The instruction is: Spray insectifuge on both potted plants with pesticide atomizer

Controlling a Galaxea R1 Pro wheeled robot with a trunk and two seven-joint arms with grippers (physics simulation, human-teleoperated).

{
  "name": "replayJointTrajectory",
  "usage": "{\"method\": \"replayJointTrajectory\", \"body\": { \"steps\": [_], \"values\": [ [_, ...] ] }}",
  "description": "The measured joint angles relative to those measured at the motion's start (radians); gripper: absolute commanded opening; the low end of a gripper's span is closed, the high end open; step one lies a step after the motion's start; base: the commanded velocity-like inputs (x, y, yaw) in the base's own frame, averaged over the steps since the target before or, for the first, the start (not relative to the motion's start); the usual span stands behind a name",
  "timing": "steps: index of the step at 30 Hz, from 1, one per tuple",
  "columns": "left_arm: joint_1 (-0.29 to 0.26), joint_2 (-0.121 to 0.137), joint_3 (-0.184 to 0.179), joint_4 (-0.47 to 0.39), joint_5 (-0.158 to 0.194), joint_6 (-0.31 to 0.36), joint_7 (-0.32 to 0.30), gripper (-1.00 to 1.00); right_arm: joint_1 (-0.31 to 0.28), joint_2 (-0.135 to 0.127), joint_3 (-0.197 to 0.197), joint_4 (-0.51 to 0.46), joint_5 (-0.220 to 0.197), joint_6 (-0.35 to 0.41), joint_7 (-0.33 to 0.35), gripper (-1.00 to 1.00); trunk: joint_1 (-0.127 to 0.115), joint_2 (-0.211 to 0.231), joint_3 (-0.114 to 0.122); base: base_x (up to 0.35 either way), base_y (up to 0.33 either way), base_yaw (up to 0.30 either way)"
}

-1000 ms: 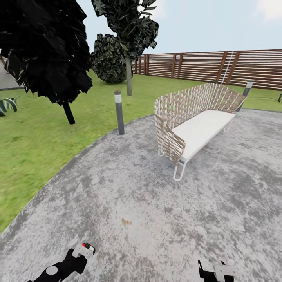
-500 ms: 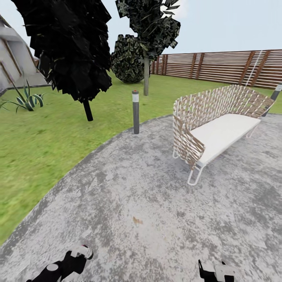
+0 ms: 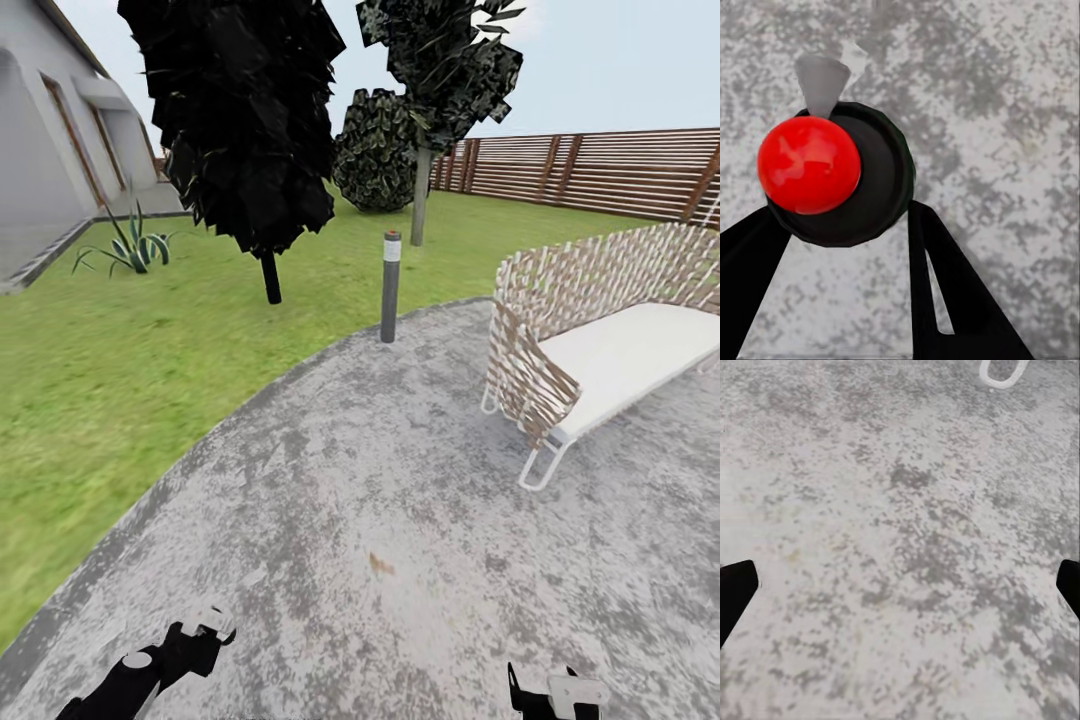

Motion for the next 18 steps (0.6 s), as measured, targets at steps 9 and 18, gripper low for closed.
{"method": "replayJointTrajectory", "body": {
  "steps": [9,18],
  "values": [
    [0.0,0.0,0.001,0.001,0.002,0.0,0.0,-1.0,0.0,-0.002,0.0,0.0,0.001,0.0,0.001,1.0,0.0,0.0,0.003,0.0,-0.118,0.277],
    [0.0,0.0,0.001,0.001,0.002,0.0,0.0,-1.0,0.001,-0.002,0.0,0.001,0.001,0.0,0.001,1.0,0.0,0.0,0.006,0.0,-0.267,0.277]
  ]
}}
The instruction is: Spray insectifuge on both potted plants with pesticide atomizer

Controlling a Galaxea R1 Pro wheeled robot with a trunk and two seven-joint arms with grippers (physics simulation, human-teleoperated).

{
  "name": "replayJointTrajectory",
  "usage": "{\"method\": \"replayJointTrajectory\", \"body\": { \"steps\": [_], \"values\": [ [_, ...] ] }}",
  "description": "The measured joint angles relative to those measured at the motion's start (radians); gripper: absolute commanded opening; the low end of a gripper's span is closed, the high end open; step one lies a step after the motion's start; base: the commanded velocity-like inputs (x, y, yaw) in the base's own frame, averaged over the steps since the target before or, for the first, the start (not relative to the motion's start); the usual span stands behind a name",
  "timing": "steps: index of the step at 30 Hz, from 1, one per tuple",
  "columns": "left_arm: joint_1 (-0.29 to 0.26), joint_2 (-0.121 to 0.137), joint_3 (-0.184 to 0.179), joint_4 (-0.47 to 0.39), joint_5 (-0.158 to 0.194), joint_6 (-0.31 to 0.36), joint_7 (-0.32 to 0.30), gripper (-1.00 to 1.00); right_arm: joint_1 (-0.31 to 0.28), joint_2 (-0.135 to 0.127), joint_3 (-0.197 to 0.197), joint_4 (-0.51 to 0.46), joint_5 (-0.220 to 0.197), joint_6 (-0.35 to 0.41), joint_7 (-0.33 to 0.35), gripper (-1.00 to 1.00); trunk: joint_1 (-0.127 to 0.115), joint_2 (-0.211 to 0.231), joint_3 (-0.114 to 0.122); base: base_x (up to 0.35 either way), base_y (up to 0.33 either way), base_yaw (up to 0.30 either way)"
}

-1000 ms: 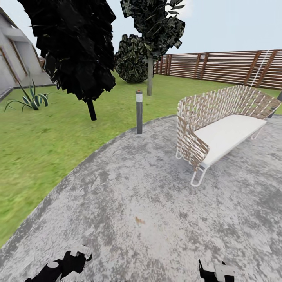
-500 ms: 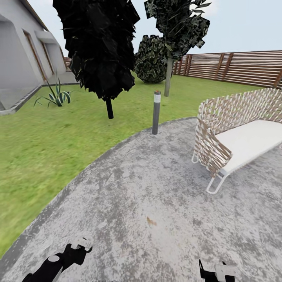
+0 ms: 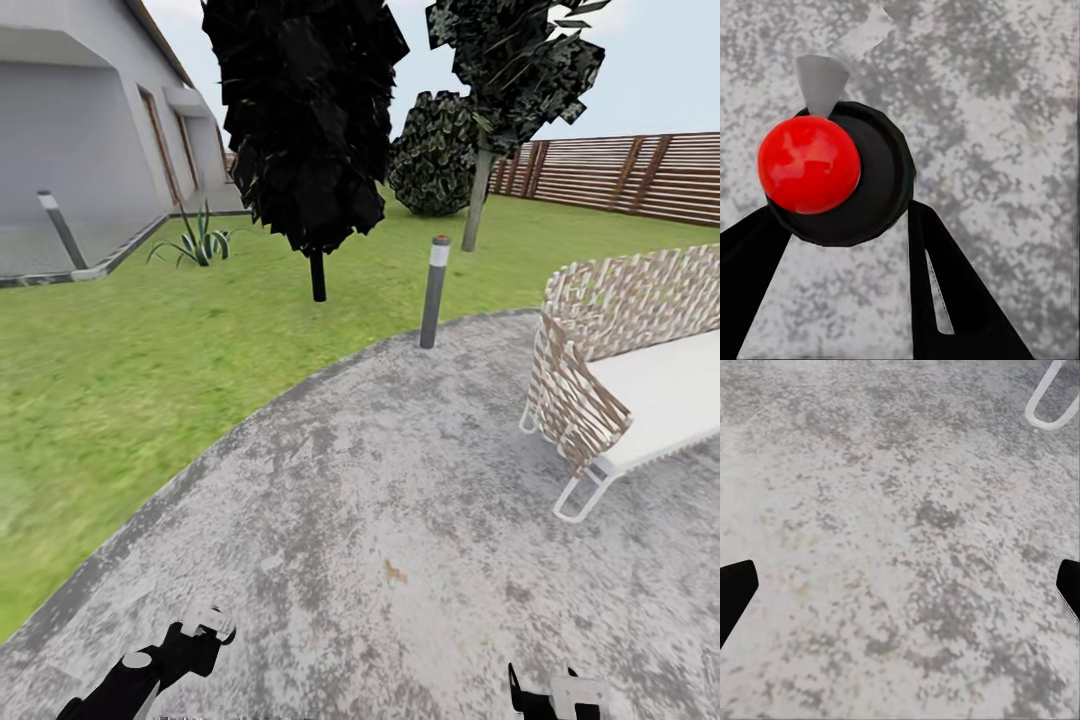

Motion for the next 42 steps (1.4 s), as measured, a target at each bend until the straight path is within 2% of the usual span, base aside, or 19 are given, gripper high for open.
{"method": "replayJointTrajectory", "body": {
  "steps": [9,19,31,42],
  "values": [
    [0.0,0.0,0.001,0.004,0.0,0.0,0.0,-1.0,0.0,0.0,0.0,0.0,0.0,0.0,0.0,1.0,0.0,0.0,0.003,-0.024,-0.269,0.277],
    [0.0,0.0,0.001,0.007,0.0,-0.001,0.0,-1.0,0.0,0.0,0.0,-0.001,0.0,0.0,0.0,1.0,0.0,0.0,0.007,-0.222,-0.192,0.277],
    [0.0,0.0,0.001,0.007,0.0,-0.001,0.0,-1.0,-0.001,0.0,0.0,-0.001,0.0,0.0,0.0,1.0,0.0,0.0,0.011,-0.292,-0.016,0.277],
    [0.0,0.0,0.001,0.007,0.0,-0.001,0.0,-1.0,-0.001,0.0,0.002,-0.001,0.0,0.0,0.0,1.0,0.0,0.0,0.015,-0.027,0.0,0.277]
  ]
}}
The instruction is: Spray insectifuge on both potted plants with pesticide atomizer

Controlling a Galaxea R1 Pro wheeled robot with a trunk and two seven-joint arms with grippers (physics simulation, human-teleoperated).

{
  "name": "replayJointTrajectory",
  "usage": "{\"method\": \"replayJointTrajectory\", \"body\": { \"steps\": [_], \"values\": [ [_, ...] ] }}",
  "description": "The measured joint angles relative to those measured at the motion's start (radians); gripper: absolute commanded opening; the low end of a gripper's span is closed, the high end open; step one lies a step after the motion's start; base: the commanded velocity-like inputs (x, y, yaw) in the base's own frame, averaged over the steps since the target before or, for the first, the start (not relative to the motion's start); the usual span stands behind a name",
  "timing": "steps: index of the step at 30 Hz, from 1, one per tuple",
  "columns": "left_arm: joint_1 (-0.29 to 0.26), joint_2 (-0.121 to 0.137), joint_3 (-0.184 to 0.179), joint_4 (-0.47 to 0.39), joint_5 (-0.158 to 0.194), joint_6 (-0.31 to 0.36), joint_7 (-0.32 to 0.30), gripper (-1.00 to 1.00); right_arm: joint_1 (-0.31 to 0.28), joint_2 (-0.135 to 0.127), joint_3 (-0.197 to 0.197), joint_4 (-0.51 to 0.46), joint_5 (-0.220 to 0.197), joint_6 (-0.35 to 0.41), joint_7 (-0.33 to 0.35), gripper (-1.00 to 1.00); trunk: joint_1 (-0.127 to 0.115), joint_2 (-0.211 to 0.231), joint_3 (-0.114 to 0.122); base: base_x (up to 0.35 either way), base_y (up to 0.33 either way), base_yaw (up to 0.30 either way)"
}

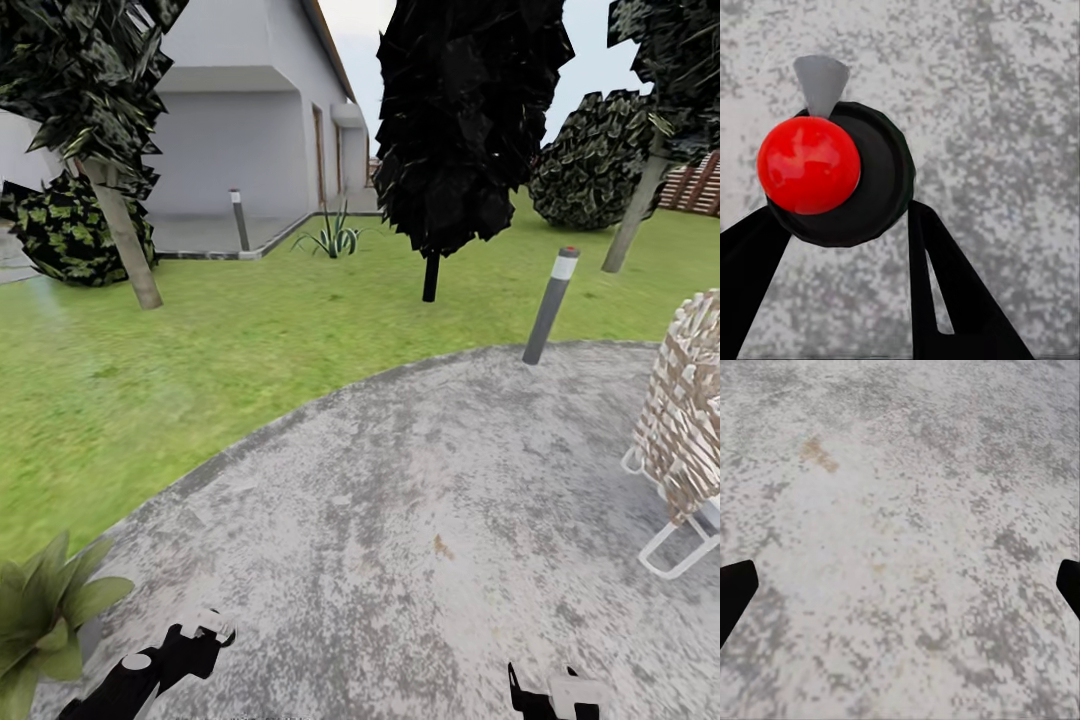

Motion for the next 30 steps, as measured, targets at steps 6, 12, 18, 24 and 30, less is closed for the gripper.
{"method": "replayJointTrajectory", "body": {
  "steps": [6,12,18,24,30],
  "values": [
    [0.0,0.0,0.0,0.0,0.0,0.0,0.0,-1.0,0.0,0.0,0.0,0.0,0.0,0.0,0.0,1.0,0.0,0.0,0.002,0.0,0.0,0.277],
    [0.0,0.0,0.0,0.001,0.0,0.0,0.0,-1.0,0.0,0.0,0.0,0.0,0.0,0.0,0.0,1.0,0.0,0.0,0.004,0.0,0.0,0.277],
    [0.0,0.0,0.0,0.002,0.0,0.0,0.0,-1.0,0.0,0.0,0.0,0.0,0.0,0.0,0.0,1.0,0.0,0.0,0.007,0.0,0.0,0.277],
    [0.0,0.0,0.0,0.002,0.0,0.0,0.0,-1.0,0.0,0.0,0.0,0.0,0.0,0.0,0.0,1.0,0.0,0.0,0.009,0.0,0.0,0.277],
    [0.0,0.0,0.0,0.002,0.0,0.0,0.0,-1.0,0.0,0.0,0.0,0.0,0.0,0.0,0.0,1.0,0.0,0.0,0.011,0.0,0.0,0.277]
  ]
}}
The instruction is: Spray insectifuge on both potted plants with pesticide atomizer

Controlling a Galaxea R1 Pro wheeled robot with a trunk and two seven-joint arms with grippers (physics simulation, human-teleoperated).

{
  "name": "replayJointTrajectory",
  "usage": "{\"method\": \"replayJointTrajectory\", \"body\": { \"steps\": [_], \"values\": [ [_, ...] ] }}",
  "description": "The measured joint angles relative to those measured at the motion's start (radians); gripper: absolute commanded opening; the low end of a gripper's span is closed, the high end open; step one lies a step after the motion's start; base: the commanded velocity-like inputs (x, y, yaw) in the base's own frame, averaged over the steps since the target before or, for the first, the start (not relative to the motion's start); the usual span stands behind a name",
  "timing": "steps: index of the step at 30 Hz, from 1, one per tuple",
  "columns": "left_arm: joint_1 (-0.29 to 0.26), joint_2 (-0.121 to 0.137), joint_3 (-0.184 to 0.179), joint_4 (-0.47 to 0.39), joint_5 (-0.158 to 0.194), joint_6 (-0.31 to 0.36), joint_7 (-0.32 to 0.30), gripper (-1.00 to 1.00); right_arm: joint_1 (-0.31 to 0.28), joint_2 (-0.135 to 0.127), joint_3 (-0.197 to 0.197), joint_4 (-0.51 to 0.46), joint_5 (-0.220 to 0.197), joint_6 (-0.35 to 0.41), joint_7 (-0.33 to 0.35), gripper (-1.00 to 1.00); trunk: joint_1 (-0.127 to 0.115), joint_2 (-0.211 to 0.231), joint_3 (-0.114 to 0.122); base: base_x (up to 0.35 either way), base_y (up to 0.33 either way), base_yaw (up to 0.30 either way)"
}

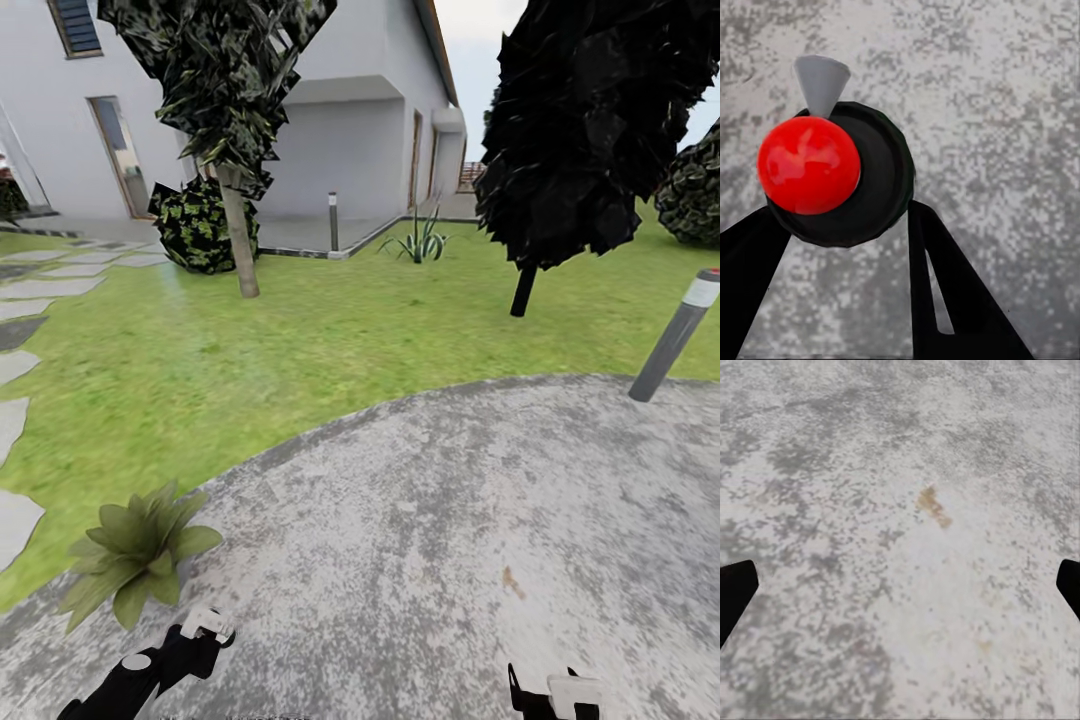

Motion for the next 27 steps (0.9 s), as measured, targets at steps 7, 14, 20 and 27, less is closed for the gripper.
{"method": "replayJointTrajectory", "body": {
  "steps": [7,14,20,27],
  "values": [
    [0.0,0.0,0.0,0.0,0.0,0.0,0.0,-1.0,0.0,0.0,0.0,0.0,0.0,0.0,0.0,1.0,0.0,0.0,0.003,0.0,0.0,0.277],
    [0.0,0.0,0.0,0.0,0.0,0.0,0.0,-1.0,0.0,0.0,0.0,0.0,0.0,0.0,0.0,1.0,0.0,0.0,0.005,0.0,0.0,0.277],
    [0.0,0.0,0.0,0.0,0.0,0.0,0.0,-1.0,0.0,0.0,0.0,0.0,0.0,0.0,0.0,1.0,0.0,0.0,0.007,0.0,0.0,0.277],
    [0.0,0.0,0.0,0.0,0.0,0.0,0.0,-1.0,0.0,0.0,0.0,0.0,0.0,0.0,0.0,1.0,0.0,0.0,0.01,0.0,0.0,0.277]
  ]
}}
